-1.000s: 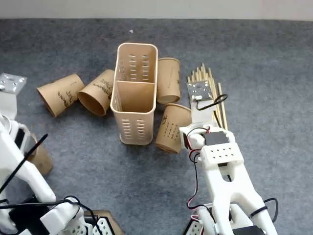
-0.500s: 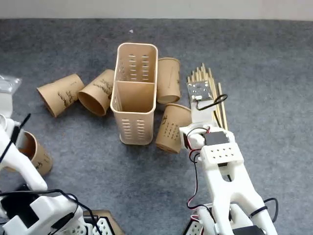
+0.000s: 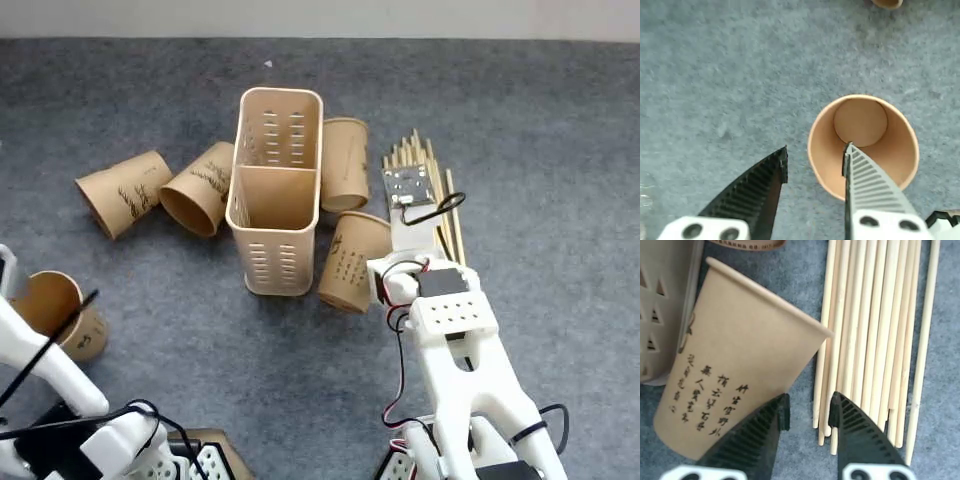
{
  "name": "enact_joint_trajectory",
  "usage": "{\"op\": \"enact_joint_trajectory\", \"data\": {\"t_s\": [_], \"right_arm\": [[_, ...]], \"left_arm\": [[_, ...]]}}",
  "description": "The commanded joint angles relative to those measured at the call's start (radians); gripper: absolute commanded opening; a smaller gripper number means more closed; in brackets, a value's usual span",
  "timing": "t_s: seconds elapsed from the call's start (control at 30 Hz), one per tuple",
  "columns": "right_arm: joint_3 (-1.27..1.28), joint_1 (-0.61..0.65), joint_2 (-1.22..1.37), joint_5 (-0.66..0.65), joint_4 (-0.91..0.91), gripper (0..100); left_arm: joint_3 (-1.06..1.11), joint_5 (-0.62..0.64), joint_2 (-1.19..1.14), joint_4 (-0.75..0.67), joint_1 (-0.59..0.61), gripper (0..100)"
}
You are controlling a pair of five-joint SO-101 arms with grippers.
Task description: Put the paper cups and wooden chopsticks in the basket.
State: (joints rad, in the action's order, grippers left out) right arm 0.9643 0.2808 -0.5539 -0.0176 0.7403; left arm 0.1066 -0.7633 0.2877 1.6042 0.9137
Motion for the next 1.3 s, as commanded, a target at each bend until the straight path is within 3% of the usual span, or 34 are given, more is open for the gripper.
{"op": "enact_joint_trajectory", "data": {"t_s": [0.0, 0.2, 0.33, 0.43, 0.53, 0.63, 0.8, 1.0, 1.1, 1.27], "right_arm": [[-0.004, 0.012, 0.001, -0.011, -0.015, 14.2], [-0.004, 0.012, 0.001, -0.011, -0.015, 14.2], [-0.004, 0.010, 0.001, -0.011, -0.015, 14.2], [-0.008, -0.010, -0.013, -0.011, -0.005, 14.2], [-0.016, -0.094, -0.065, -0.011, 0.085, 14.2], [-0.096, -0.202, -0.213, -0.011, 0.211, 14.2], [-0.171, -0.286, -0.542, -0.038, 0.414, 14.2], [0.016, -0.343, -0.895, -0.163, 0.424, 14.2], [0.191, -0.354, -1.012, -0.173, 0.349, 14.2], [0.516, -0.349, -1.171, -0.167, 0.234, 14.2]], "left_arm": [[0.143, -0.009, 0.031, -0.129, 0.010, 19], [0.326, -0.009, 0.031, -0.296, 0.008, 17], [0.355, -0.009, 0.031, -0.308, 0.004, 12], [0.349, -0.008, 0.036, -0.307, -0.036, 1], [0.329, -0.002, 0.042, -0.307, -0.087, 0], [0.222, 0.054, 0.042, -0.272, -0.130, 0], [-0.194, 0.203, 0.035, -0.078, -0.214, 0], [-0.708, 0.328, 0.030, 0.146, -0.410, 0], [-0.835, 0.460, 0.030, 0.100, -0.519, 0], [-0.808, 0.667, -0.005, -0.075, -0.811, 0]]}}
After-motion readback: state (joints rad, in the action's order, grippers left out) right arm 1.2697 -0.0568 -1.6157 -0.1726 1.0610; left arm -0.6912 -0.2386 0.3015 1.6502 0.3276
